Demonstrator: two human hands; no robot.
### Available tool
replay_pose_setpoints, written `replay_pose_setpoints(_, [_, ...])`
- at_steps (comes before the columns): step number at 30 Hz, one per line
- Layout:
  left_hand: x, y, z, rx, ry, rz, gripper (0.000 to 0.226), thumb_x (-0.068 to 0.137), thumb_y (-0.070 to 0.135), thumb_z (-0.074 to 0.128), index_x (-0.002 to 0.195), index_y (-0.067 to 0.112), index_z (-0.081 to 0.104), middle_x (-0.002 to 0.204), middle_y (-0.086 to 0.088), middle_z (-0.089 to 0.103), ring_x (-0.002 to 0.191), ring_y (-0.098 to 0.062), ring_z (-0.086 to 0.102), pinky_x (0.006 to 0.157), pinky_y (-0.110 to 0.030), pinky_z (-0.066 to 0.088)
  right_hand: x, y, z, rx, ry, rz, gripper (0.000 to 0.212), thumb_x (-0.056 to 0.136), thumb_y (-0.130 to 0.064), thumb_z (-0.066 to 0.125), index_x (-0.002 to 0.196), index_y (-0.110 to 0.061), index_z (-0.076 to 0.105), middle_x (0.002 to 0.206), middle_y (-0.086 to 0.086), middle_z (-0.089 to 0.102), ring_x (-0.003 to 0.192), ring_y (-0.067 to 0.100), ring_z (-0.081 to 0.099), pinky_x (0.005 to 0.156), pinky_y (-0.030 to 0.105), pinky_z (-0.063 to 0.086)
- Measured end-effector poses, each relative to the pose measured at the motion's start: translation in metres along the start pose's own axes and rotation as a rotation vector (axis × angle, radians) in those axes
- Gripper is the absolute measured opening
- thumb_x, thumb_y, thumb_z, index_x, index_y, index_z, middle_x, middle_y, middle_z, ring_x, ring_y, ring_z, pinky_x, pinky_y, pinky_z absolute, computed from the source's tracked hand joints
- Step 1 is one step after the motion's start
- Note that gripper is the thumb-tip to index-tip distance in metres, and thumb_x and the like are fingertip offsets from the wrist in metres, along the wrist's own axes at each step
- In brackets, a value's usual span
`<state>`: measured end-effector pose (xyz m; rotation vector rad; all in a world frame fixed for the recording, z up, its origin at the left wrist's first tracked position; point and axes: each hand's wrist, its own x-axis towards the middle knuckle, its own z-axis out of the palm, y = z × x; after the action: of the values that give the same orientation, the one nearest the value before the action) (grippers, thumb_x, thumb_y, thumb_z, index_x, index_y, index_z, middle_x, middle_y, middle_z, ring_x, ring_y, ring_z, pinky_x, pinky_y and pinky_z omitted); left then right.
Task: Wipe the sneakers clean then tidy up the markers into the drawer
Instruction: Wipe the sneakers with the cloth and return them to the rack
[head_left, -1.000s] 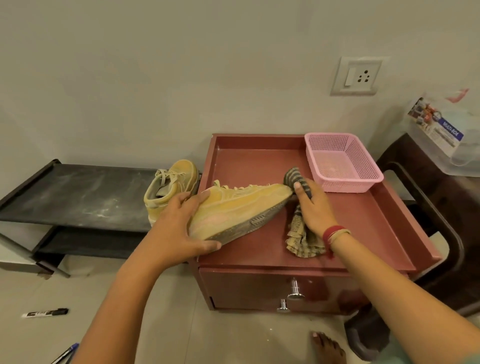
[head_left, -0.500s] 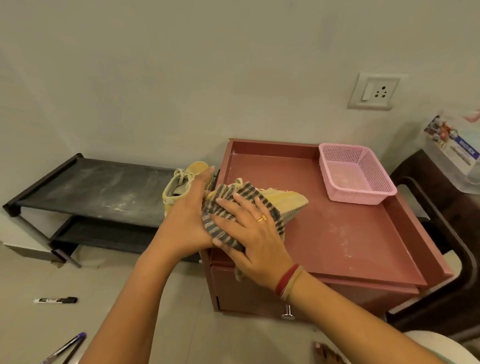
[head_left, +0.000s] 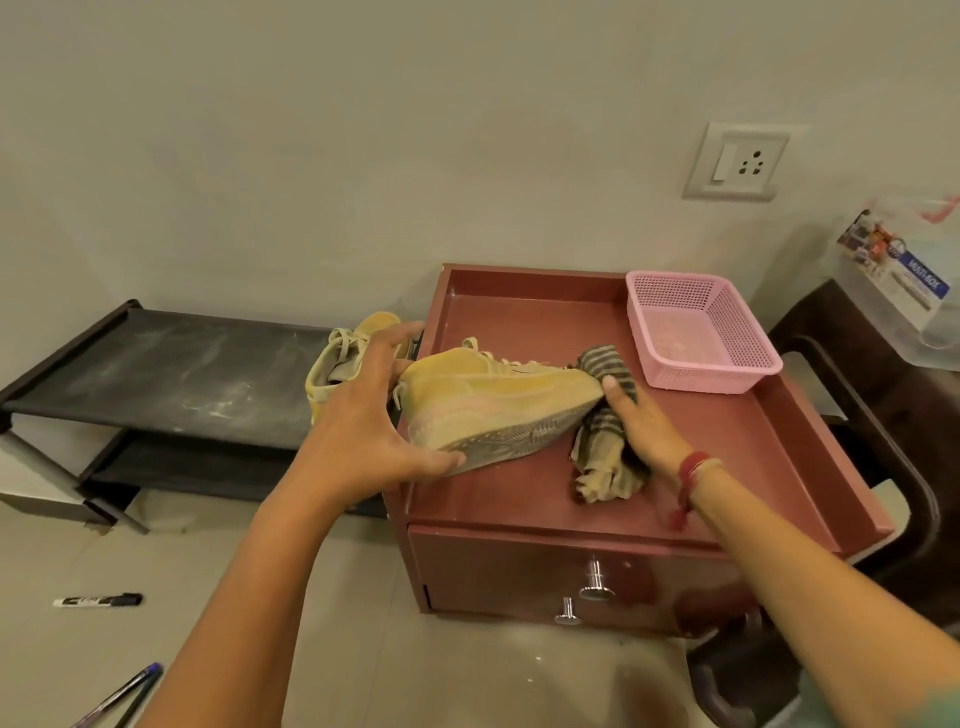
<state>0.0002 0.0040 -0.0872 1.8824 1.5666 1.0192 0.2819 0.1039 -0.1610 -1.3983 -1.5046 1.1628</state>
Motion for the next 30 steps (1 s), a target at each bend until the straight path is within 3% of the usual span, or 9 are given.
replay_pose_setpoints(3, [-0.002, -0.002, -0.001, 0.01, -0.025, 0.011, 0.115, 0.046, 0.033, 0.093, 0.135, 0.05, 0.023, 0.117, 0.039, 0.039, 0.112, 0.016, 0.041, 0.09, -0.021, 0.038, 0.01, -0.02, -0.01, 0.43, 0.223, 0.21, 0.043, 0.096, -0.044, 0.043, 0.121, -0.011, 0.057, 0.118, 0.01, 0.063, 0.109, 0.025, 0.06, 0.101, 0.046, 0.044])
replay_pose_setpoints(6, [-0.002, -0.004, -0.002, 0.027, -0.037, 0.013, 0.116, 0.046, 0.032, 0.093, 0.136, 0.051, 0.021, 0.117, 0.039, 0.038, 0.112, 0.018, 0.04, 0.089, -0.02, 0.037, -0.007, -0.058, 0.008, 0.322, 0.508, -0.004, 0.033, 0.098, -0.035, 0.042, 0.12, -0.015, 0.056, 0.121, 0.005, 0.06, 0.112, 0.019, 0.055, 0.103, 0.039, 0.042])
replay_pose_setpoints(12, [-0.001, 0.006, 0.0, 0.009, 0.007, 0.05, 0.119, 0.051, 0.025, 0.091, 0.142, 0.047, 0.016, 0.117, 0.025, 0.052, 0.104, 0.009, 0.055, 0.085, -0.023, 0.048, -0.082, -0.087, 0.078, -0.549, 0.033, -0.75, 0.049, 0.095, -0.048, 0.033, 0.139, -0.027, 0.04, 0.151, 0.0, 0.033, 0.14, 0.018, 0.026, 0.116, 0.045, 0.017])
replay_pose_setpoints(15, [-0.001, 0.012, -0.002, -0.004, 0.0, 0.084, 0.11, 0.058, 0.038, 0.085, 0.141, 0.05, 0.014, 0.116, 0.017, 0.058, 0.109, 0.004, 0.056, 0.092, -0.033, 0.05, -0.084, -0.084, 0.094, -0.734, -0.102, -0.918, 0.046, 0.095, -0.045, 0.036, 0.137, -0.028, 0.044, 0.15, 0.0, 0.035, 0.142, 0.019, 0.021, 0.117, 0.045, 0.011])
replay_pose_setpoints(19, [-0.005, 0.005, -0.006, -0.011, -0.029, 0.054, 0.114, 0.05, 0.035, 0.091, 0.14, 0.044, 0.021, 0.111, 0.022, 0.058, 0.103, 0.004, 0.059, 0.088, -0.031, 0.052, -0.067, -0.057, 0.08, -0.761, -0.164, -0.926, 0.048, 0.093, -0.039, 0.043, 0.139, -0.036, 0.035, 0.151, -0.003, 0.032, 0.143, 0.02, 0.02, 0.117, 0.048, 0.009])
replay_pose_setpoints(22, [-0.005, 0.0, -0.006, 0.015, -0.008, 0.021, 0.116, 0.047, 0.033, 0.092, 0.137, 0.049, 0.022, 0.111, 0.029, 0.048, 0.101, 0.01, 0.052, 0.079, -0.015, 0.042, -0.05, -0.037, 0.056, -0.777, -0.044, -0.723, 0.052, 0.094, -0.061, 0.02, 0.142, -0.042, 0.022, 0.151, -0.012, 0.028, 0.143, 0.011, 0.016, 0.115, 0.052, 0.011])
replay_pose_setpoints(25, [-0.002, -0.002, -0.004, 0.006, 0.009, -0.002, 0.116, 0.045, 0.035, 0.092, 0.137, 0.05, 0.023, 0.113, 0.03, 0.045, 0.109, -0.001, 0.05, 0.087, -0.024, 0.04, -0.047, -0.039, 0.043, -0.554, 0.092, -0.437, 0.062, 0.085, -0.075, 0.01, 0.14, -0.046, 0.017, 0.145, -0.021, 0.024, 0.139, 0.003, 0.015, 0.116, 0.053, 0.011])
replay_pose_setpoints(27, [0.0, -0.001, -0.004, 0.001, -0.002, 0.01, 0.115, 0.043, 0.038, 0.091, 0.137, 0.05, 0.024, 0.118, 0.031, 0.044, 0.114, -0.002, 0.05, 0.091, -0.029, 0.043, -0.058, -0.046, 0.05, -0.486, 0.042, -0.505, 0.055, 0.088, -0.068, 0.016, 0.14, -0.05, 0.017, 0.147, -0.02, 0.023, 0.14, 0.002, 0.015, 0.118, 0.047, 0.008])
replay_pose_setpoints(30, [0.001, -0.002, -0.006, 0.002, -0.027, 0.013, 0.113, 0.044, 0.037, 0.091, 0.135, 0.051, 0.024, 0.117, 0.032, 0.043, 0.114, 0.01, 0.045, 0.089, -0.025, 0.041, -0.063, -0.036, 0.056, -0.679, -0.089, -0.7, 0.051, 0.092, -0.064, 0.015, 0.141, -0.052, 0.012, 0.152, -0.018, 0.017, 0.144, 0.006, 0.007, 0.118, 0.038, 0.0])
